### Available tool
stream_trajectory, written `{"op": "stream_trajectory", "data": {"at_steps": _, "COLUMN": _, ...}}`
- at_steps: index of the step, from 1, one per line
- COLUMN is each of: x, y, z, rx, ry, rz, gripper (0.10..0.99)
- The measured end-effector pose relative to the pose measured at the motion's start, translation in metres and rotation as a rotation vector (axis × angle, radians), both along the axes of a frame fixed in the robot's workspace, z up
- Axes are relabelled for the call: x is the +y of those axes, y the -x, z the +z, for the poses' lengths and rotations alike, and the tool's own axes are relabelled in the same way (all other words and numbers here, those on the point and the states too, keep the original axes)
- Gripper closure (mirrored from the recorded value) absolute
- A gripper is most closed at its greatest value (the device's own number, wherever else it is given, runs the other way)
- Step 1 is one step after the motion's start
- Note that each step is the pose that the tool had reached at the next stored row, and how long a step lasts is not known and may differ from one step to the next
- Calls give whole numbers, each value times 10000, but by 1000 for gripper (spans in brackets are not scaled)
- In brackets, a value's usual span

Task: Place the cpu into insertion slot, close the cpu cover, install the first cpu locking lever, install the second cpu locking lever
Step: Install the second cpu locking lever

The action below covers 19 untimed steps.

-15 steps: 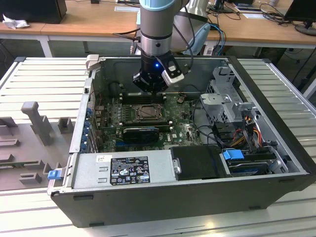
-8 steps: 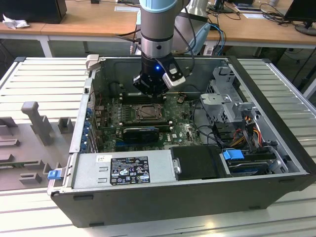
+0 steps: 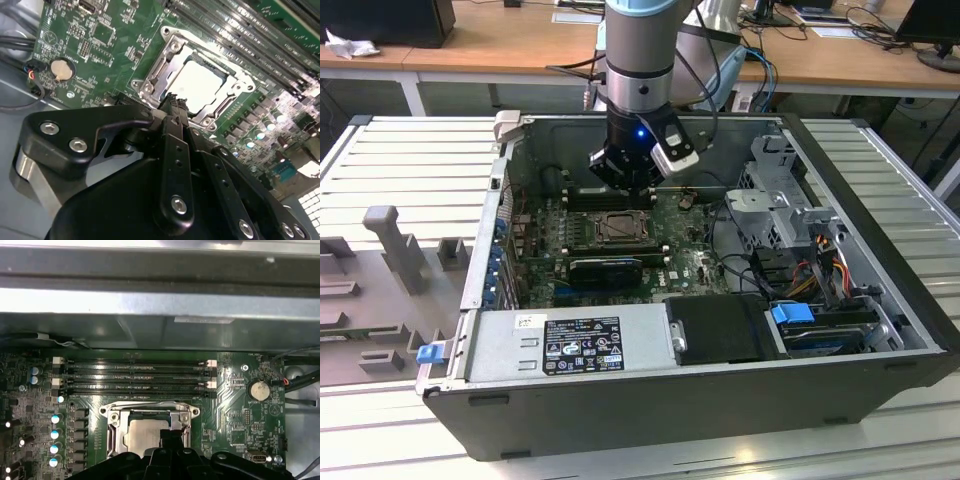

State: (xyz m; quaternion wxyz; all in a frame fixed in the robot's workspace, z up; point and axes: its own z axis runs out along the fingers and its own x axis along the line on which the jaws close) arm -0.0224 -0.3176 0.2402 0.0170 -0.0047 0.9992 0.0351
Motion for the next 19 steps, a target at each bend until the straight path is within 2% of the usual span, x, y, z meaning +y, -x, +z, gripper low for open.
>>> {"op": "stream_trajectory", "data": {"at_steps": 10, "x": -95, "y": 0, "z": 0, "rx": 0, "ry": 1, "rz": 0, "gripper": 980}}
{"op": "stream_trajectory", "data": {"at_steps": 16, "x": -197, "y": 0, "z": 0, "rx": 0, "ry": 0, "rz": 0, "gripper": 980}}
{"op": "stream_trajectory", "data": {"at_steps": 19, "x": -214, "y": 1, "z": 17, "rx": 0, "ry": 1, "rz": -2, "gripper": 980}}
